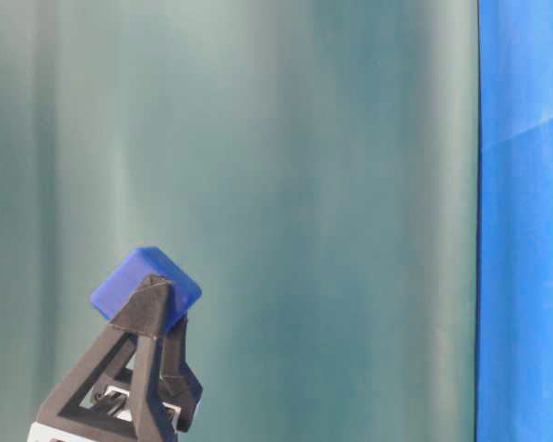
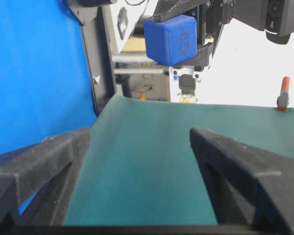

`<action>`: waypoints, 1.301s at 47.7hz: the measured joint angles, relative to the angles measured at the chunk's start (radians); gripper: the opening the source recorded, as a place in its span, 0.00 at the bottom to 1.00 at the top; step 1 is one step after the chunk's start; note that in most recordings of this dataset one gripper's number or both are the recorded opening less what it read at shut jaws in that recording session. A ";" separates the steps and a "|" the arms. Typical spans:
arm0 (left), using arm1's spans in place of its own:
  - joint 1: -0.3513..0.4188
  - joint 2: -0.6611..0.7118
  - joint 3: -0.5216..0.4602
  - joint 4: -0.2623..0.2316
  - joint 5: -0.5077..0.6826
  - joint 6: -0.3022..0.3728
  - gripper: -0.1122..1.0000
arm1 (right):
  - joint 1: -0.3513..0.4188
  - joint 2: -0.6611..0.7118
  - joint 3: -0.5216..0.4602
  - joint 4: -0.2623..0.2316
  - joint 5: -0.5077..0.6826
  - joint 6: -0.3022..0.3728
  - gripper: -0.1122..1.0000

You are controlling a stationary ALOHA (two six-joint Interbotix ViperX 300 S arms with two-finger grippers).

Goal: Handover the blue block to the right arm after grasping it with the left arm, then place it in the designated position.
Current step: 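Open the right gripper and move it toward the held cube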

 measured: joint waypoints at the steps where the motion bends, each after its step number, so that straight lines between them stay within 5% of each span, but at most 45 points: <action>1: 0.000 0.000 0.000 0.000 0.000 -0.002 0.54 | 0.000 0.000 0.000 0.000 -0.002 0.000 0.96; 62: 0.000 0.000 0.000 0.000 0.000 0.000 0.54 | 0.000 0.078 -0.046 -0.003 -0.003 0.000 0.96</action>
